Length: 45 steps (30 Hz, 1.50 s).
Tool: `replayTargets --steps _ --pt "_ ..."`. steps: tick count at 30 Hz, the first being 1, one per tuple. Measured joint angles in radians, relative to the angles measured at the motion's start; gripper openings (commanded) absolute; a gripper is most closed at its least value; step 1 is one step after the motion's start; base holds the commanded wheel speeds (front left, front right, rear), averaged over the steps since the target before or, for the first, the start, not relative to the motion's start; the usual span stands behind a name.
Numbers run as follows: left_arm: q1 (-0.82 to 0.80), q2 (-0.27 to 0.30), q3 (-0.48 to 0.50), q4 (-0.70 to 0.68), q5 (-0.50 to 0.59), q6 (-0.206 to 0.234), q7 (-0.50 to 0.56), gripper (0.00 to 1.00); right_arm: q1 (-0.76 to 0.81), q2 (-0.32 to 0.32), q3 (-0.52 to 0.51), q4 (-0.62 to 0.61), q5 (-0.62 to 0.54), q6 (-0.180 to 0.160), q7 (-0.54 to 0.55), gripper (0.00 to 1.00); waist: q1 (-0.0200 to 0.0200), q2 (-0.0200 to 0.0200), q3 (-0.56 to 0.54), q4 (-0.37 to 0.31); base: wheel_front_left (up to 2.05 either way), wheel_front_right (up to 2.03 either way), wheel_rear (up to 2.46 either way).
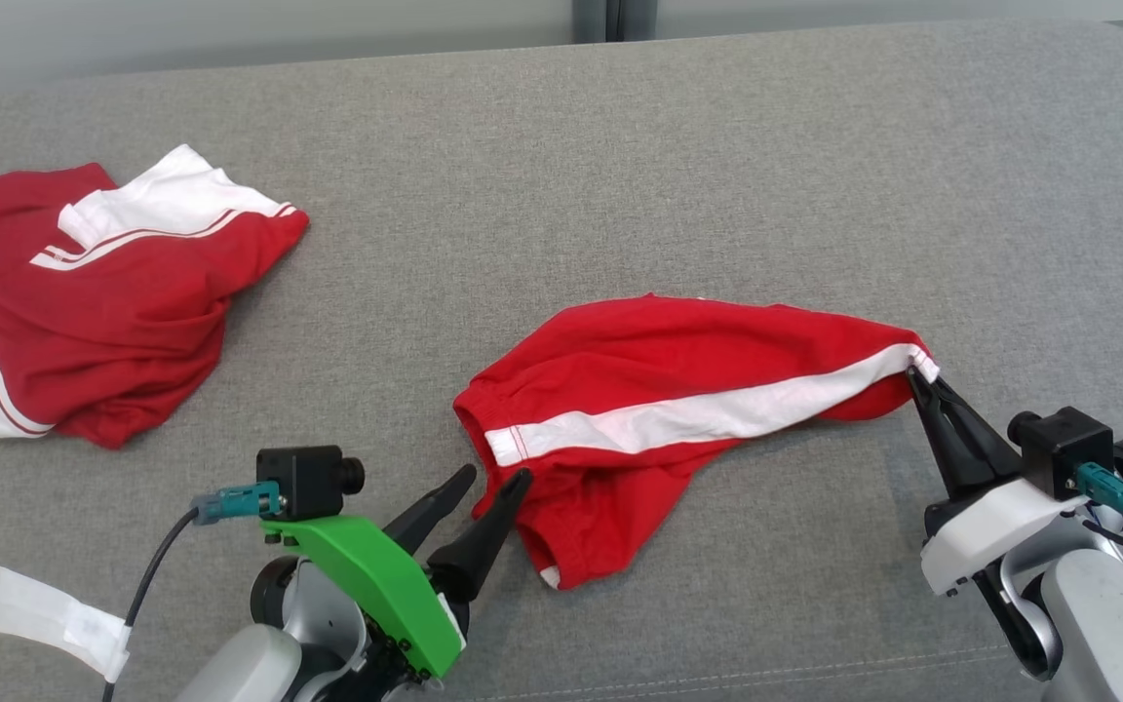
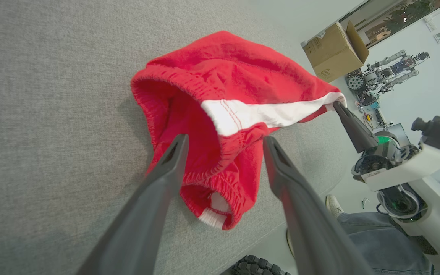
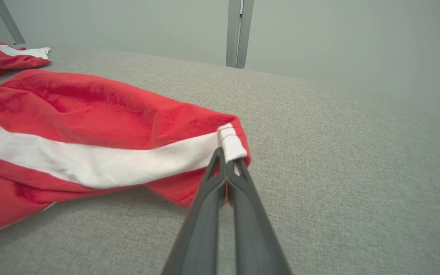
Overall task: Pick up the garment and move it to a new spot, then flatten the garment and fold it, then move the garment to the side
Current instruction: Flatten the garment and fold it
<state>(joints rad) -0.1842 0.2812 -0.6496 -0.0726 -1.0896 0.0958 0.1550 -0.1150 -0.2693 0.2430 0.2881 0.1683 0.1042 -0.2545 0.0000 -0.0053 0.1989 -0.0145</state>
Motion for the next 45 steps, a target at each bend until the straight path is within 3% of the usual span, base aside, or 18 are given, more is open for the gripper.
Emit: replayTargets --steps 20,23,24,28,38,41,45 --pt "-0.029 -0.007 0.003 0.037 -0.003 0.001 0.038 1.00 -0.002 0.016 0.020 0.013 0.002 0.001 0.000 0.00 0.0000 0.0000 0.002 -0.027 0.00 0.00 0.00" --pt "-0.052 -0.010 0.008 0.053 0.003 0.003 0.038 0.93 -0.002 0.019 0.022 0.014 0.002 0.001 0.000 0.00 0.0000 0.0000 0.003 -0.032 0.00 0.00 0.00" --pt "-0.056 -0.012 0.008 0.058 0.003 0.003 0.038 0.64 -0.002 0.019 0.022 0.015 0.002 0.001 0.000 0.00 0.0000 0.0000 0.003 -0.033 0.00 0.00 0.00" --pt "-0.065 -0.015 0.001 0.064 0.009 0.006 0.048 0.02 -0.002 0.020 0.023 0.018 0.002 0.001 0.000 0.00 0.0000 0.0000 0.005 -0.037 0.00 0.00 0.00" --pt "-0.107 -0.004 0.007 0.020 0.031 -0.004 0.058 0.00 -0.054 0.054 0.015 -0.022 0.073 0.010 0.000 0.00 0.0000 0.0000 0.000 -0.046 0.00 0.00 0.00" --pt "-0.152 0.045 0.020 -0.027 0.031 -0.027 0.088 0.00 -0.135 0.055 0.009 -0.068 0.133 0.019 0.004 0.00 0.0000 0.0000 -0.010 -0.055 0.00 0.00 0.00" --pt "-0.230 0.134 0.082 -0.110 0.036 -0.043 0.121 0.00 -0.213 0.000 -0.010 -0.148 0.210 0.020 0.069 0.00 0.0000 0.0000 -0.029 -0.068 0.00 0.00 0.00"
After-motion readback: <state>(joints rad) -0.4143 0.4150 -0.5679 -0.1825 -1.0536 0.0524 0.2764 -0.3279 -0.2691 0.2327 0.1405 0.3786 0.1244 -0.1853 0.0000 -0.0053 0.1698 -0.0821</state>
